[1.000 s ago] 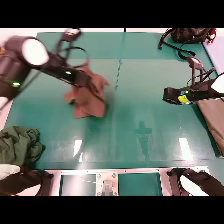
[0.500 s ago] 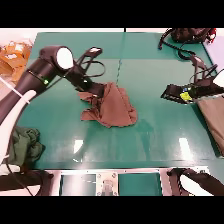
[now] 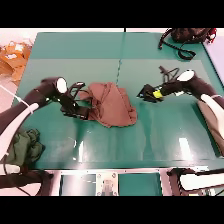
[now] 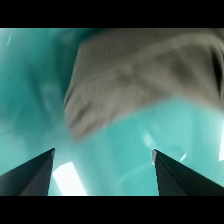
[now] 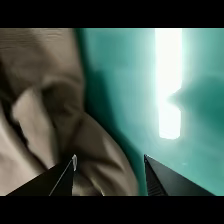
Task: Fold the shirts.
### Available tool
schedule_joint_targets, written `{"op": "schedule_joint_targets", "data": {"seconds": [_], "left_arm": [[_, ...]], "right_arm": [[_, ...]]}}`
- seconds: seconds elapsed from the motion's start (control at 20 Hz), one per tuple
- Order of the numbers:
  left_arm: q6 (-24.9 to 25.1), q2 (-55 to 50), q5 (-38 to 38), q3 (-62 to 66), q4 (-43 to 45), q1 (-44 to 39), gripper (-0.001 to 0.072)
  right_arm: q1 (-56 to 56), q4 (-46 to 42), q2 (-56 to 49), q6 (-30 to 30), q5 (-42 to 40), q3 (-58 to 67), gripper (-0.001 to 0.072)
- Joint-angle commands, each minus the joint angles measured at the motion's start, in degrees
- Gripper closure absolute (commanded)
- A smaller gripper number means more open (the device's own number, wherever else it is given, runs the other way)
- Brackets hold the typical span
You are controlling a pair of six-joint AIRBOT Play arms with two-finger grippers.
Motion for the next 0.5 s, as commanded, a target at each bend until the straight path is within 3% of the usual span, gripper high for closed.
{"op": "schedule_joint_targets", "data": {"seconds": [0.0, 0.15, 0.2, 0.25, 0.3, 0.35, 0.45], "left_arm": [[2.2, -2.0, 12.2, -4.1, -9.0, 0.3, 0.0000], [6.0, -4.1, 14.8, -4.1, -16.3, -0.7, 0.0002], [7.5, -4.5, 15.6, -4.1, -18.5, -1.1, 0.0150], [10.0, -4.7, 15.8, -4.1, -20.0, -1.4, 0.0440], [11.2, -4.7, 15.6, -4.1, -20.4, -1.4, 0.0671], [11.1, -4.7, 15.4, -3.9, -20.1, -1.2, 0.0681], [11.0, -4.5, 13.7, -3.0, -19.3, -0.4, 0.0683]], "right_arm": [[4.2, 8.3, -9.9, -5.0, -0.7, 5.5, 0.0227], [7.8, 8.5, -14.5, -5.0, 0.0, 10.8, 0.0227], [8.8, 8.8, -15.5, -5.0, 0.1, 12.4, 0.0228], [9.5, 8.8, -16.0, -5.0, 0.0, 13.5, 0.0230], [10.1, 8.8, -16.7, -5.0, -0.3, 14.6, 0.0290], [10.3, 8.8, -17.1, -5.0, -0.8, 15.5, 0.0417], [10.4, 8.8, -17.8, -5.1, -2.8, 16.4, 0.0530]]}}
